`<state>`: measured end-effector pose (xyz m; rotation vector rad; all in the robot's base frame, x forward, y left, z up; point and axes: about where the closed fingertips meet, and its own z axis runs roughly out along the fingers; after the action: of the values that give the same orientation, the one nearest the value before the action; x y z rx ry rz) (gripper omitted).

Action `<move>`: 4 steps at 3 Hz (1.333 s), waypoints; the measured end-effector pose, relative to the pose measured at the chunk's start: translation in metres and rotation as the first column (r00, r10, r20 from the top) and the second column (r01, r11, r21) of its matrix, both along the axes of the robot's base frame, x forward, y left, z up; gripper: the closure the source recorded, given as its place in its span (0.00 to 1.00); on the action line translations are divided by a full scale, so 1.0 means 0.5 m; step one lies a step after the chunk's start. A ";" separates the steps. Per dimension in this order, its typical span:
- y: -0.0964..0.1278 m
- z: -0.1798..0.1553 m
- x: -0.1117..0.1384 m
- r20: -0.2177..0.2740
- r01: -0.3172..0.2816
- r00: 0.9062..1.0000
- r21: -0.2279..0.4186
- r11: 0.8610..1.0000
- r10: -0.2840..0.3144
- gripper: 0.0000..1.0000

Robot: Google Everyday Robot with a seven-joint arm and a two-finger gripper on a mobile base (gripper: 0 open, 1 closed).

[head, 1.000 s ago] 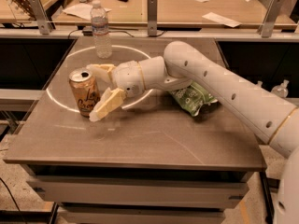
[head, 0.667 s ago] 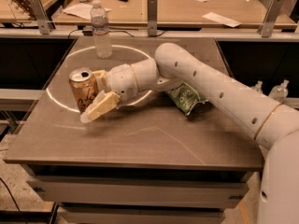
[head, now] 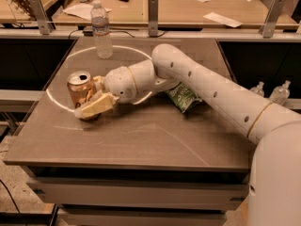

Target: Pick orange can

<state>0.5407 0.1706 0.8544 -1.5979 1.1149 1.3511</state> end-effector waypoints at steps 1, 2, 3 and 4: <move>-0.035 0.055 0.022 0.003 0.040 0.999 0.005 0.999 -0.040 0.87; -0.092 0.137 0.038 0.032 0.171 0.985 0.018 0.985 -0.171 1.00; -0.144 0.200 0.062 0.054 0.328 0.942 0.057 0.943 -0.331 1.00; -0.171 0.229 0.081 0.056 0.394 0.916 0.055 0.917 -0.397 1.00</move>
Offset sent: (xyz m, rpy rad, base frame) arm 0.0486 -0.0990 0.1201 0.0240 -0.0813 -0.4449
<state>0.5813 0.0849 0.9688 -1.2862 1.2783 1.0379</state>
